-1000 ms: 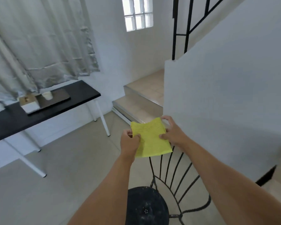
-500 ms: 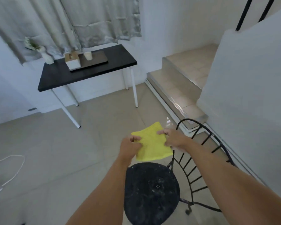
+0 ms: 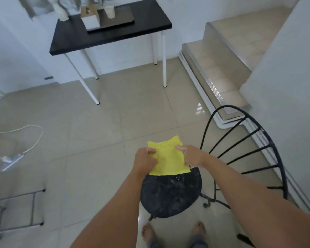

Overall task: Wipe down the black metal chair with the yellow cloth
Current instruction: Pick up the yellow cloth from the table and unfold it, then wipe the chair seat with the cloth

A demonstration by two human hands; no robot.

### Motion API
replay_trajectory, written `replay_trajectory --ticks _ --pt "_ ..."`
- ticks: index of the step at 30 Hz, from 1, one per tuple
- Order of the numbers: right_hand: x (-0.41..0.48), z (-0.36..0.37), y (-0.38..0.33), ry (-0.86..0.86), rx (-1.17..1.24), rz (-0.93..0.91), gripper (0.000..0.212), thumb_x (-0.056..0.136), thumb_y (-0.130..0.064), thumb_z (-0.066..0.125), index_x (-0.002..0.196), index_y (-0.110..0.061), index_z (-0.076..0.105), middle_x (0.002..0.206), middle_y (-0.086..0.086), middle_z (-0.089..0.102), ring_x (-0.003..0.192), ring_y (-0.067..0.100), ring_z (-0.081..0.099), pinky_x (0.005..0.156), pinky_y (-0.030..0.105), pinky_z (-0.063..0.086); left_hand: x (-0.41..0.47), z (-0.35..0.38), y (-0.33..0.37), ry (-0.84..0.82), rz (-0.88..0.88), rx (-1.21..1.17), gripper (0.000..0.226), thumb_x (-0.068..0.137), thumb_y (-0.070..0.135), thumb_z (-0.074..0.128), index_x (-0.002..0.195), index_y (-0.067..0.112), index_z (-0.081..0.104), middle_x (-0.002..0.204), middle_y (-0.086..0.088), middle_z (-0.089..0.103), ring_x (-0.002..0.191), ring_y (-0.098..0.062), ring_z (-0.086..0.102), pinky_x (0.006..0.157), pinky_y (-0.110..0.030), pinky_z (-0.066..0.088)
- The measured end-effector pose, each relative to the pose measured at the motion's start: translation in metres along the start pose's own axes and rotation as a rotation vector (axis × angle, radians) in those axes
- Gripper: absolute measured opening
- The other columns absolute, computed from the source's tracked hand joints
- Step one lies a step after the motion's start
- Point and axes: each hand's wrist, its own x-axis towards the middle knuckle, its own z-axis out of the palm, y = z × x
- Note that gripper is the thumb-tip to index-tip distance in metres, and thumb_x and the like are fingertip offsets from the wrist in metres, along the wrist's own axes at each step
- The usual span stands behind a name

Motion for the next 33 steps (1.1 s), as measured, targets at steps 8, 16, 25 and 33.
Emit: replay_trajectory --ticks 8,16,25,33 --pt "0.034 0.053 0.042 -0.019 -0.138 0.019 0.085 0.089 0.009 0.043 0.159 -0.029 0.015 0.164 0.000 0.015 0.132 0.025 0.044 0.089 0.027 0.048 0.012 0.034 -0.065 -0.018 0.018 0.163 0.049 0.081 -0.005 0.059 0.127 0.013 0.063 0.126 -0.009 0.050 0.106 -0.022 0.057 0.082 -0.025 0.044" --pt "0.089 0.106 0.102 0.033 -0.215 0.011 0.085 0.088 0.010 0.043 0.160 -0.025 0.013 0.163 -0.002 0.015 0.138 0.027 0.037 0.069 0.017 0.042 0.032 0.078 -0.130 0.004 0.089 0.265 0.048 0.087 -0.002 0.057 0.133 0.011 0.057 0.128 -0.005 0.042 0.091 -0.004 0.043 0.073 -0.010 0.033" --pt "0.142 0.150 0.161 0.078 -0.273 -0.006 0.090 0.085 0.014 0.049 0.160 -0.021 0.011 0.137 -0.006 0.032 0.098 0.016 0.048 0.054 0.018 0.040 0.062 0.132 -0.193 0.014 0.127 0.277 0.049 0.090 0.002 0.061 0.137 0.009 0.052 0.120 0.003 0.038 0.087 -0.003 0.047 0.078 -0.011 0.037" --pt "0.168 0.180 0.189 0.162 -0.358 -0.074 0.092 0.083 0.016 0.050 0.159 -0.020 0.012 0.133 -0.007 0.032 0.095 0.016 0.050 0.067 0.024 0.047 0.077 0.161 -0.241 0.044 0.213 0.315 0.045 0.089 0.004 0.064 0.133 0.007 0.055 0.115 0.006 0.034 0.085 -0.005 0.049 0.075 -0.008 0.036"
